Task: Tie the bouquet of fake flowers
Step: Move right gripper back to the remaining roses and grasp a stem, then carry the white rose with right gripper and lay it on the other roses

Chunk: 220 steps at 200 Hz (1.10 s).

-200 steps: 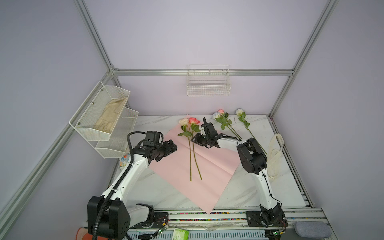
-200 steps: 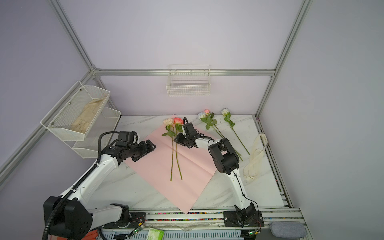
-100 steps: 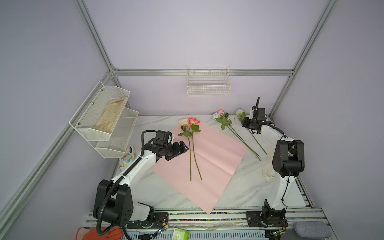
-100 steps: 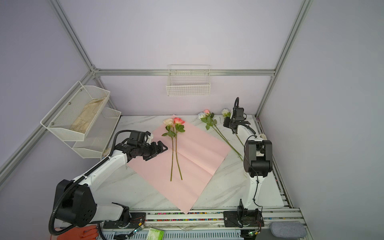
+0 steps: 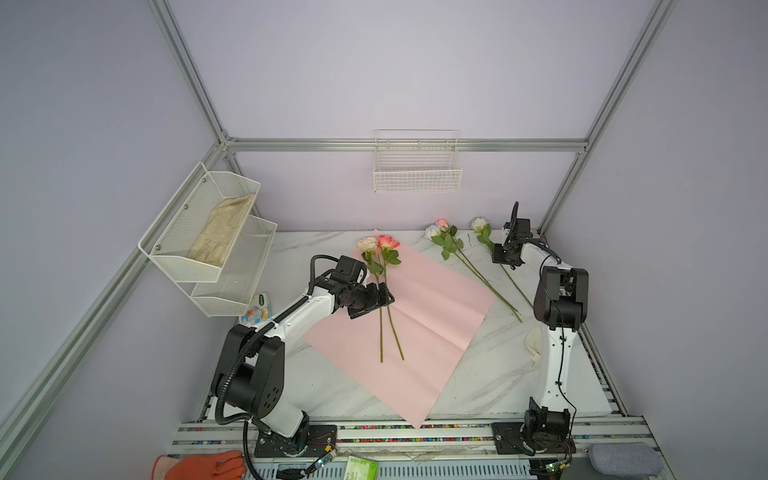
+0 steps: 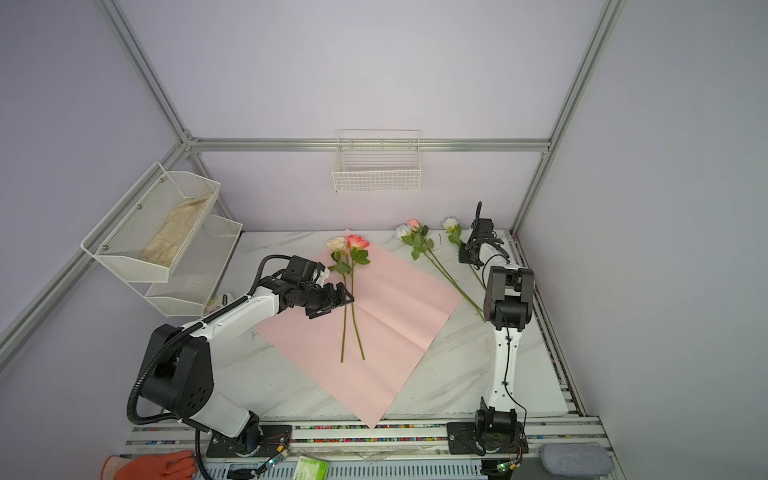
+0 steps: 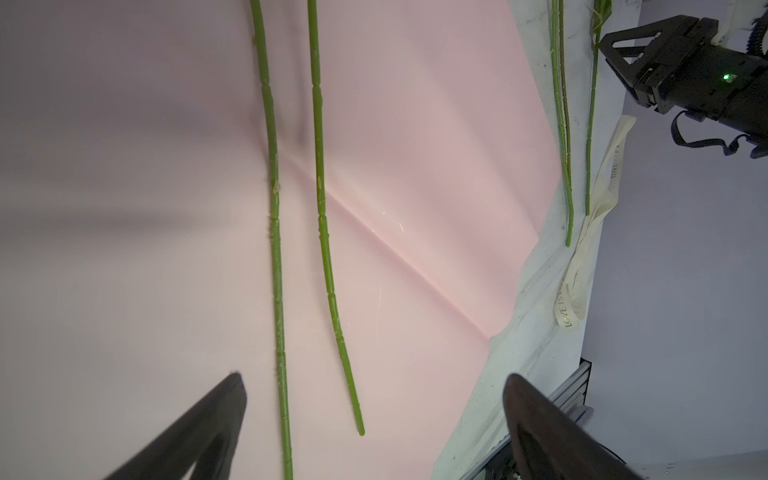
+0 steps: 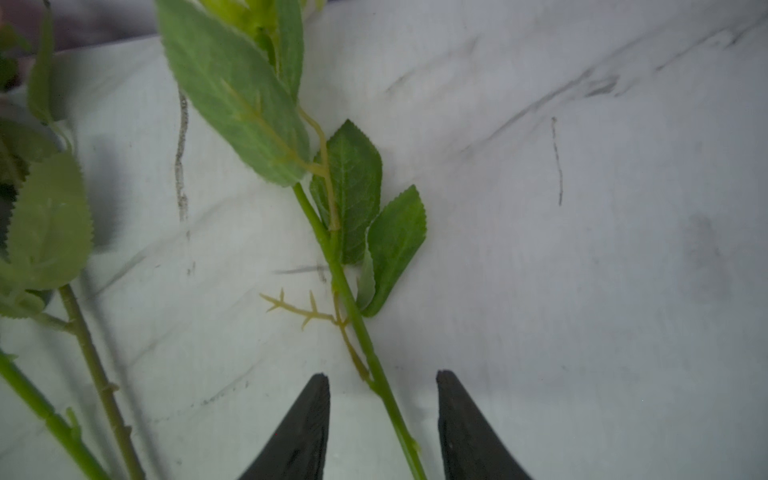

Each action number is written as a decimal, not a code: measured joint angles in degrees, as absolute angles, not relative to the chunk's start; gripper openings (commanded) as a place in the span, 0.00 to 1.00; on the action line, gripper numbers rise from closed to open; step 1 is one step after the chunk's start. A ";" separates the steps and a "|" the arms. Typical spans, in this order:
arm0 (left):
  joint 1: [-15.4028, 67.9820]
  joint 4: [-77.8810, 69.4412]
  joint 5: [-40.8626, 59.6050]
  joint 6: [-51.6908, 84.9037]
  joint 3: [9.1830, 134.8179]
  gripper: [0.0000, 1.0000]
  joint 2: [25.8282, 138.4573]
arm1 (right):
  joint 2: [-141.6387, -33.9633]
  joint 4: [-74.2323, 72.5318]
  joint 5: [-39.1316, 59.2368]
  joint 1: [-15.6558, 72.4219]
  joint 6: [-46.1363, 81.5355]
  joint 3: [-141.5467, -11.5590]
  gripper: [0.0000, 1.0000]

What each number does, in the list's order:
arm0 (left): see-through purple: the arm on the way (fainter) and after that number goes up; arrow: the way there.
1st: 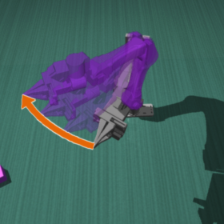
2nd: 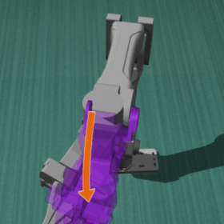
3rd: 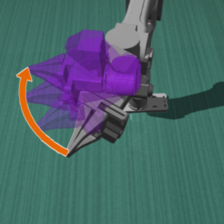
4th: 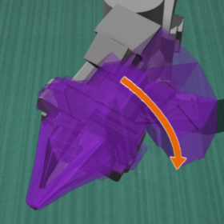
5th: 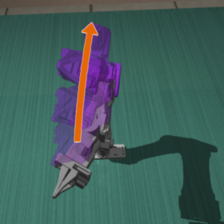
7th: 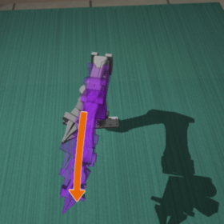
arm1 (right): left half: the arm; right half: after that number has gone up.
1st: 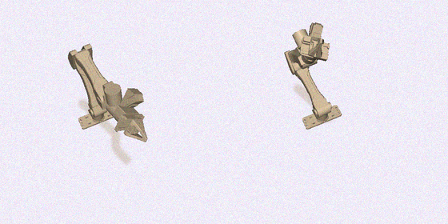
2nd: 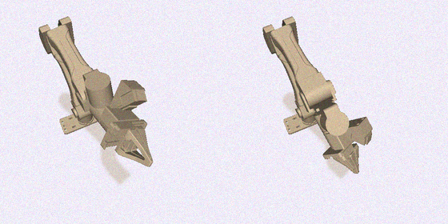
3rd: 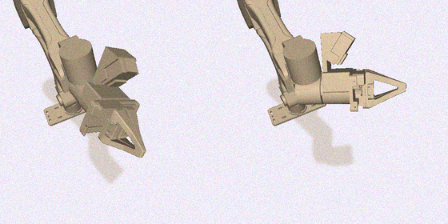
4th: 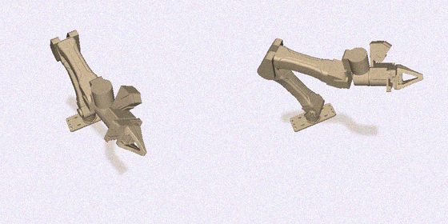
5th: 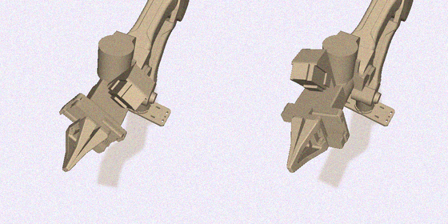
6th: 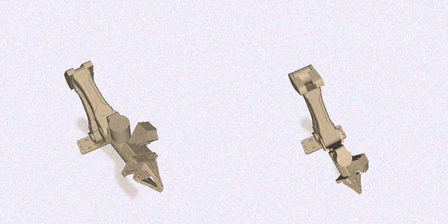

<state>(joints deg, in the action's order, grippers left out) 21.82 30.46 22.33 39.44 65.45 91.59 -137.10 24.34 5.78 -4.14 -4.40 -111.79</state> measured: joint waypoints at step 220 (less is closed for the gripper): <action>14.66 35.46 11.49 40.95 62.57 0.98 74.52 | -111.59 23.66 16.97 8.73 7.09 -93.54 0.00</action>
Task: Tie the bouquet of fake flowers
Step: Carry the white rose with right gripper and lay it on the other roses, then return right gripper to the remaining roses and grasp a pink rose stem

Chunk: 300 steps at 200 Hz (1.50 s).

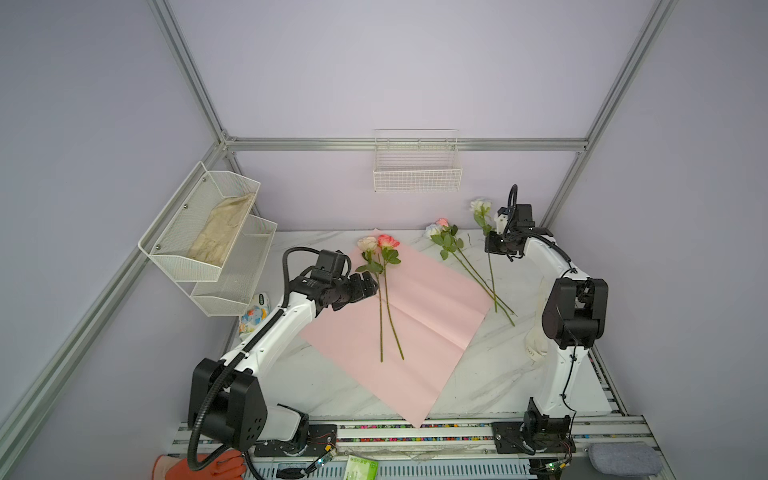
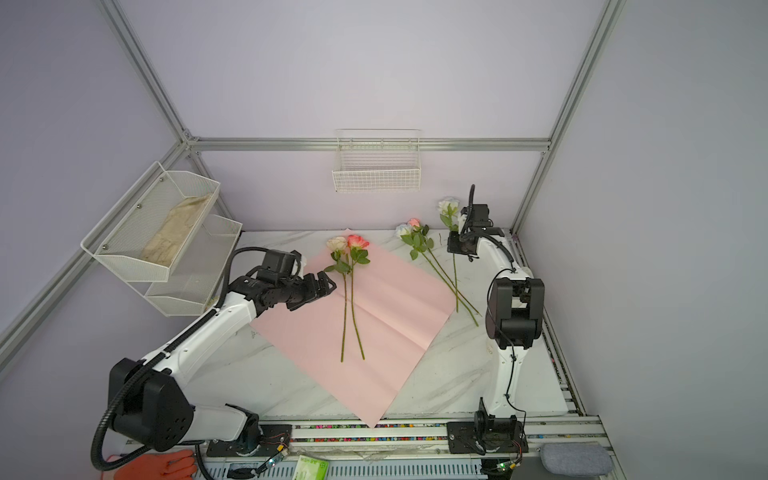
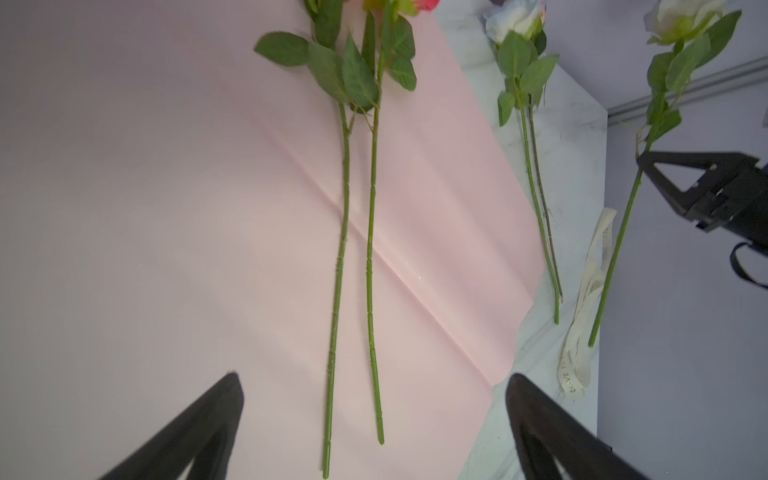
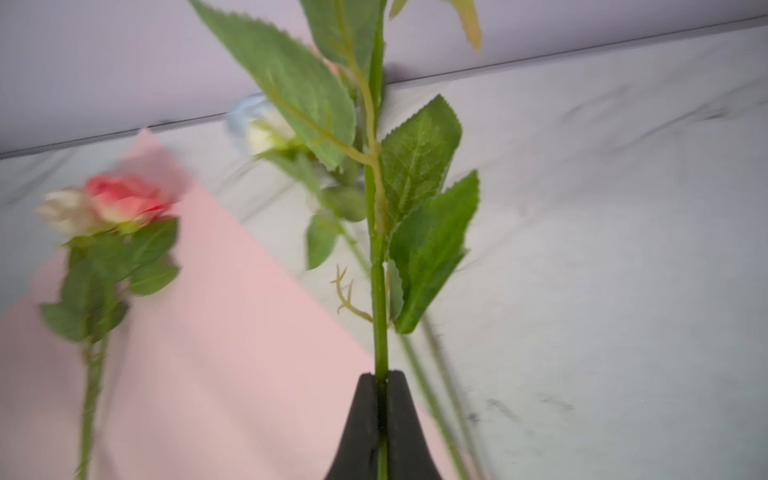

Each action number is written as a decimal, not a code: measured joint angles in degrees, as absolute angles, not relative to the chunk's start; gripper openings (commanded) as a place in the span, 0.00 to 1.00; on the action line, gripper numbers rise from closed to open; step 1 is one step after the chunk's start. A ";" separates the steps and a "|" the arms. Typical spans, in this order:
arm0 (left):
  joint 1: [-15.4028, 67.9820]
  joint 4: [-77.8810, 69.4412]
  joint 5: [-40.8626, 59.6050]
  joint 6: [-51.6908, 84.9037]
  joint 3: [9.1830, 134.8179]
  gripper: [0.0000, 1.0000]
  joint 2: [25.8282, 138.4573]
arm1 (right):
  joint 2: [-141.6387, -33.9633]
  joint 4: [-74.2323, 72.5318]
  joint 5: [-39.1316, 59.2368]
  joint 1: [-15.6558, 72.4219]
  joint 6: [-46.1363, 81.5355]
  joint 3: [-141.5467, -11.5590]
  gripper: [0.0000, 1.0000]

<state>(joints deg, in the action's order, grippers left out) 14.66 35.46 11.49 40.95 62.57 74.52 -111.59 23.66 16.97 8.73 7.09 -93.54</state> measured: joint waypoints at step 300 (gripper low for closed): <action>23.53 29.39 19.55 41.78 59.51 0.99 87.94 | -120.62 18.33 7.53 3.95 2.48 -92.90 0.43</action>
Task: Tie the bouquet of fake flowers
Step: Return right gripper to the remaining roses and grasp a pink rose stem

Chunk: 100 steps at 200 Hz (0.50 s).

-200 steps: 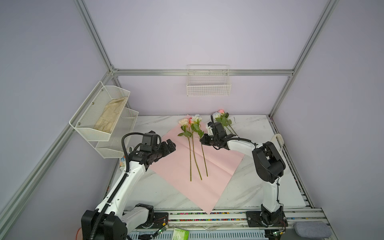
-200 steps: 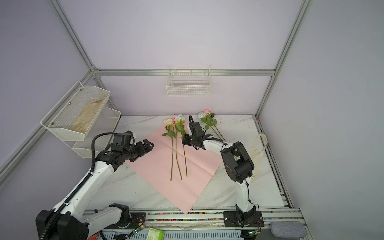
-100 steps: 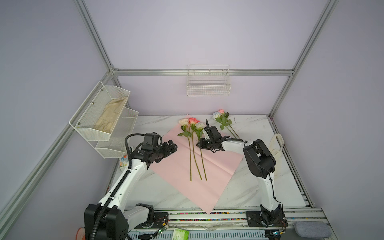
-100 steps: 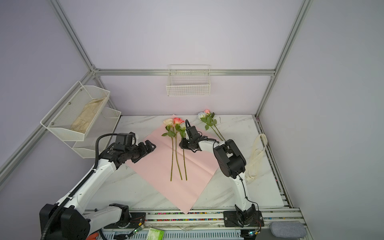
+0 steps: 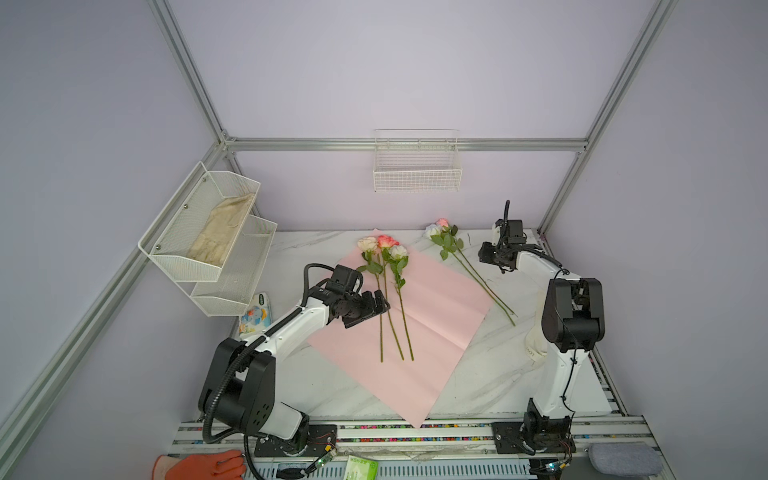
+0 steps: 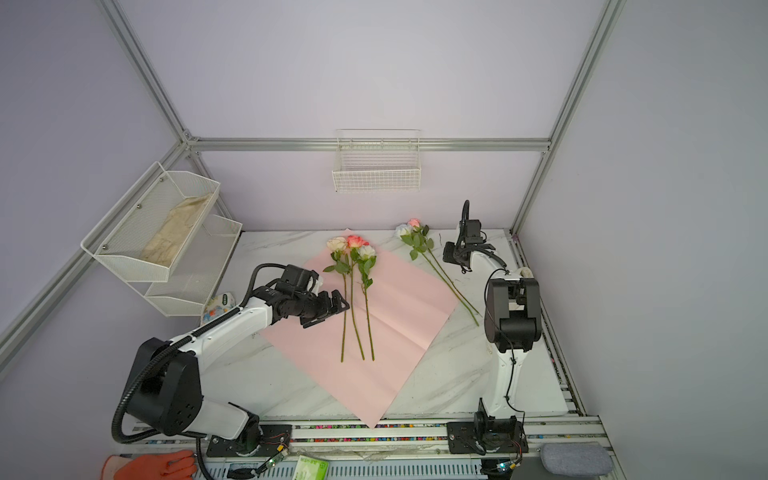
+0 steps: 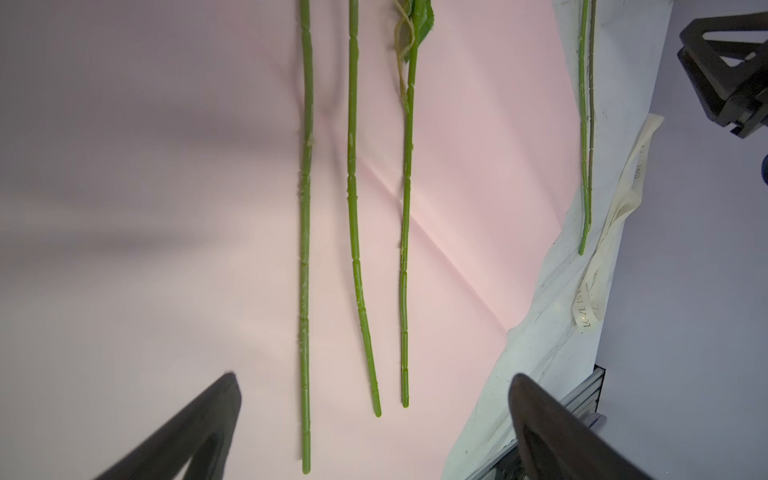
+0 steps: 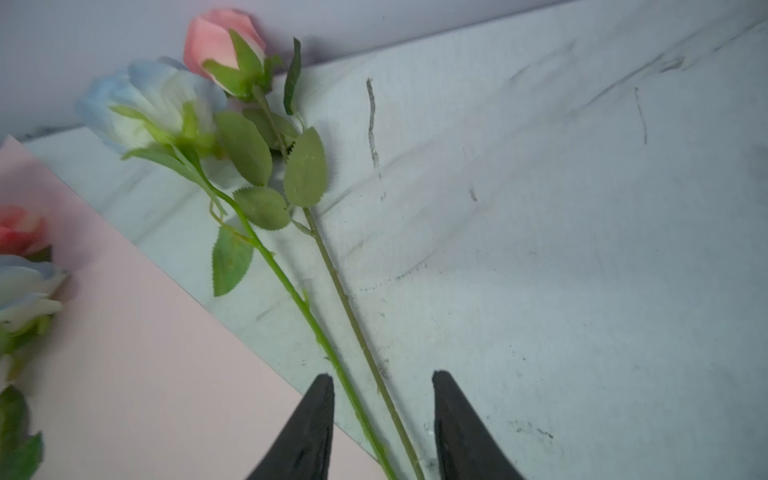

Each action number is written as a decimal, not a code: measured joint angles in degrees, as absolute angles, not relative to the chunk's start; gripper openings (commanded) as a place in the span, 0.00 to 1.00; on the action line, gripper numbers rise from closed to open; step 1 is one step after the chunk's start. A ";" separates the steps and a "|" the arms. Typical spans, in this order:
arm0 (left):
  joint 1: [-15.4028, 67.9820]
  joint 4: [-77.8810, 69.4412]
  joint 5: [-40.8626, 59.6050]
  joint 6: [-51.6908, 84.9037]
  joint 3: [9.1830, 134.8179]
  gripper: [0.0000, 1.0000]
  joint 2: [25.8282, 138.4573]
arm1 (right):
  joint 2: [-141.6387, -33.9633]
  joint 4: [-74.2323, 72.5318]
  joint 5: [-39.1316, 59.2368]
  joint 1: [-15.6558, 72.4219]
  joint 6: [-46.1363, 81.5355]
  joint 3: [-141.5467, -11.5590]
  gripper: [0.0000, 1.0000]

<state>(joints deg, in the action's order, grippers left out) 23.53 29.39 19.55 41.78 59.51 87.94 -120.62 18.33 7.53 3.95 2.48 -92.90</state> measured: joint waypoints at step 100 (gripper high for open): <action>24.18 29.36 19.79 41.78 64.31 0.99 92.64 | -135.66 31.14 5.34 6.09 -8.54 -110.06 0.32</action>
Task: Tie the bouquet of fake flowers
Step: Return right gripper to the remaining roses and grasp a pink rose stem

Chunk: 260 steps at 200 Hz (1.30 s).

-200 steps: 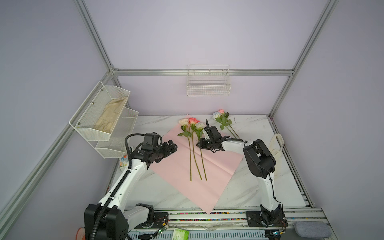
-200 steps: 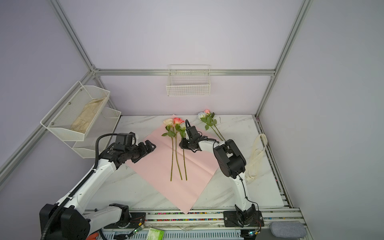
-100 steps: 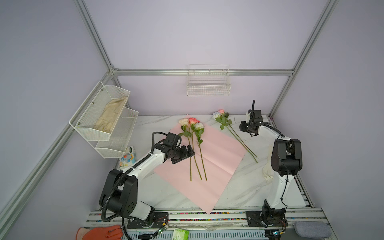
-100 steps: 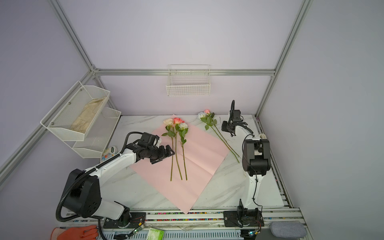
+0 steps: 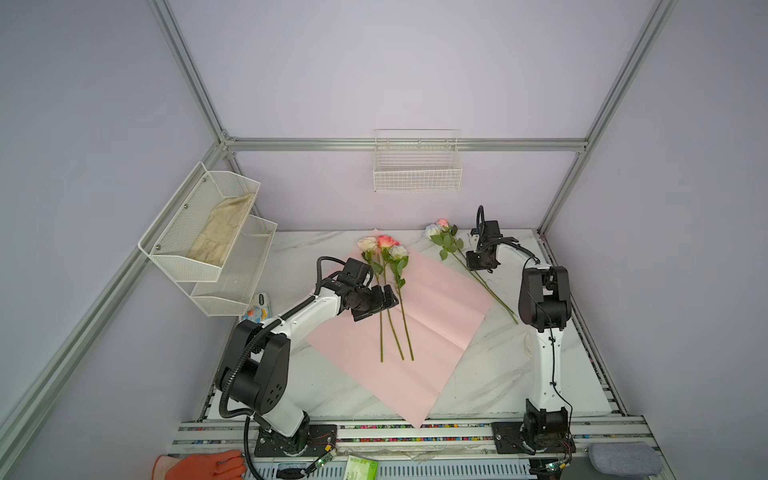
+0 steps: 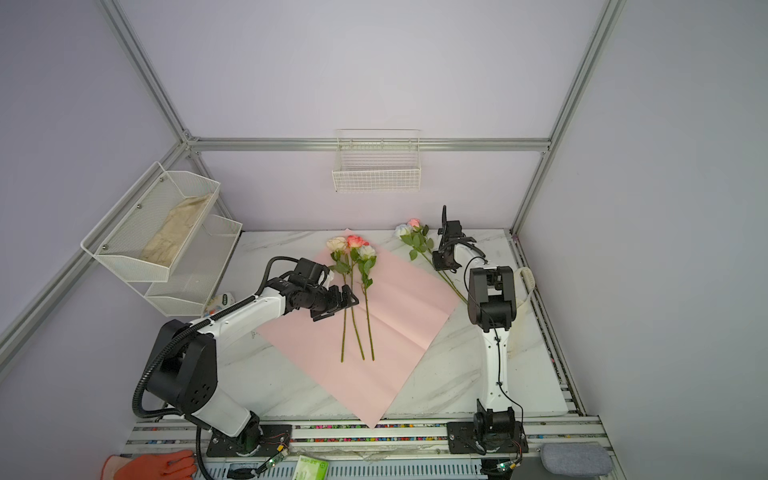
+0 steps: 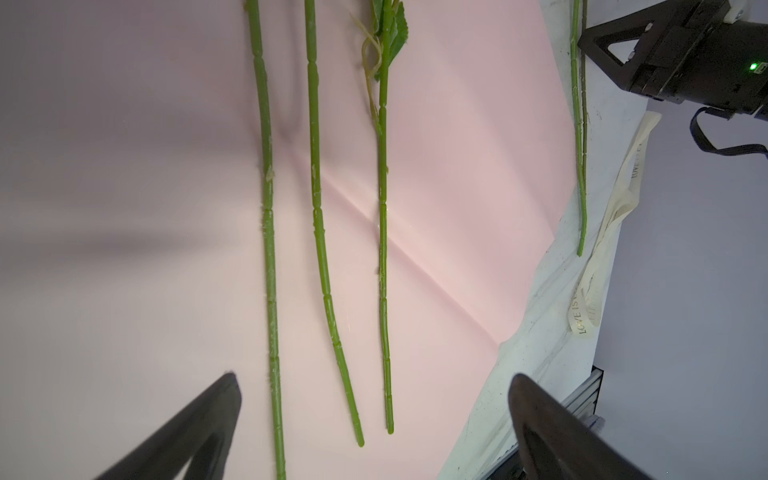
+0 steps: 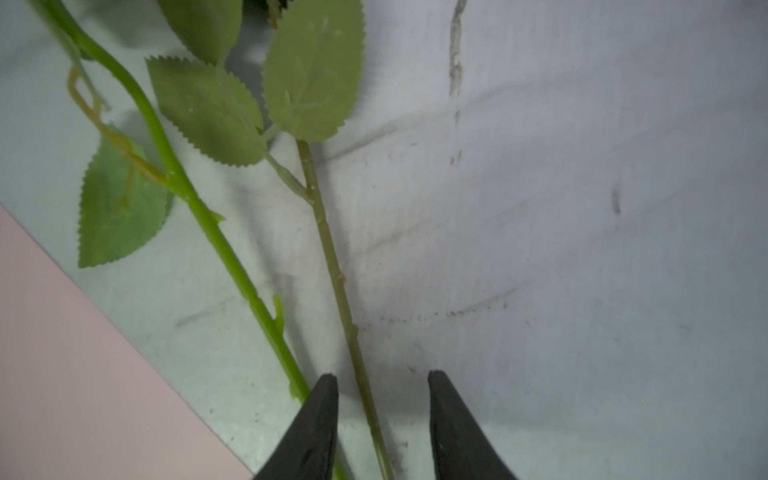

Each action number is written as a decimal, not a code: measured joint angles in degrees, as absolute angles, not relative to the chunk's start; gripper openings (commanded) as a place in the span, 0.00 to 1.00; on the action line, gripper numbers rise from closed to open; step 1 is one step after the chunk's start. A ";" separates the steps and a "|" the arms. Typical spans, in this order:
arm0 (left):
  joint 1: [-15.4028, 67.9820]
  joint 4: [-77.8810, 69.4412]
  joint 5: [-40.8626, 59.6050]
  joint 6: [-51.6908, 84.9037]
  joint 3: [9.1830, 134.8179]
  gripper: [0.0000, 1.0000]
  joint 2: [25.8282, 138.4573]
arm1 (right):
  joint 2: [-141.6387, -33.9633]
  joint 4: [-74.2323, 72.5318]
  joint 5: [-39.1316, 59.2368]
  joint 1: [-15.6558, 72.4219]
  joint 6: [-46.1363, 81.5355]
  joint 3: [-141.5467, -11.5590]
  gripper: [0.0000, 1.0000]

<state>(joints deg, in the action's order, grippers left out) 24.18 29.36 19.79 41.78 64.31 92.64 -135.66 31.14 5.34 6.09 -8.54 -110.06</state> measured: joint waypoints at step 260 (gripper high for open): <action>24.14 33.23 16.08 39.77 66.22 1.00 86.43 | -142.26 32.82 7.64 5.67 -6.33 -123.68 0.41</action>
